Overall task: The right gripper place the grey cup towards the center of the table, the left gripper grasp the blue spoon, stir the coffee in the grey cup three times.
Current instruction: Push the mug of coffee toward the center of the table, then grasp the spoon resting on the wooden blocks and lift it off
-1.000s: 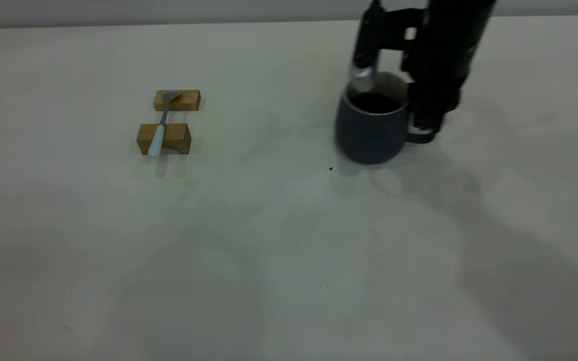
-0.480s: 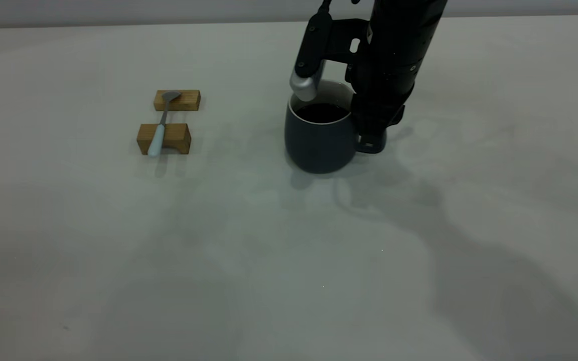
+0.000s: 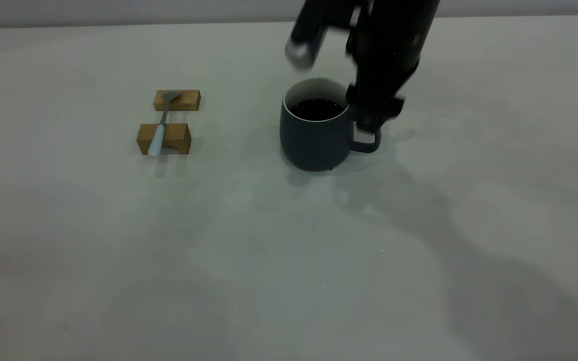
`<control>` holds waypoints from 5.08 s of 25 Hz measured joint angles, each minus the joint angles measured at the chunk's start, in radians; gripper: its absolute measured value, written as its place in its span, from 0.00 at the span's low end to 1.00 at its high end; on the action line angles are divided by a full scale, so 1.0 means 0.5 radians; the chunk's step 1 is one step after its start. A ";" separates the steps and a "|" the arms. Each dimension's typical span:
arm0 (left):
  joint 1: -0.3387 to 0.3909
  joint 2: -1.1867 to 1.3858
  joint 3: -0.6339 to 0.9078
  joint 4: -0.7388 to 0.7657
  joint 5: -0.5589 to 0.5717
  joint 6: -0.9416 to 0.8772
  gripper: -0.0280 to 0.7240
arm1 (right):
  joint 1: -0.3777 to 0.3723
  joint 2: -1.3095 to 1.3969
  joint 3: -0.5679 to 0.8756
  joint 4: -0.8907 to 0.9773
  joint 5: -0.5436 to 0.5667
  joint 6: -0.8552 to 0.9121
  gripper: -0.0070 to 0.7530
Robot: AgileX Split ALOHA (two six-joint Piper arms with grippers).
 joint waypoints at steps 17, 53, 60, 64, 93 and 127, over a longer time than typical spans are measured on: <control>0.000 0.000 0.000 0.000 0.000 0.000 0.73 | 0.000 -1.666 0.209 0.167 1.338 0.454 0.91; 0.000 0.000 0.000 0.000 0.000 0.000 0.73 | -0.998 -4.437 1.910 0.336 1.131 1.026 0.79; 0.000 0.000 0.000 0.000 0.000 0.000 0.73 | -0.998 -4.437 1.910 0.329 1.203 1.070 0.79; 0.000 0.000 0.000 0.000 0.000 0.000 0.73 | -0.998 -4.437 1.910 0.331 1.211 1.076 0.79; 0.000 0.170 -0.073 -0.030 -0.054 -0.120 0.73 | -0.998 -4.440 1.911 0.365 1.217 1.074 0.79; -0.456 4.414 -1.663 -0.164 -1.136 -0.279 0.82 | -0.998 -4.440 1.911 0.365 1.217 1.074 0.79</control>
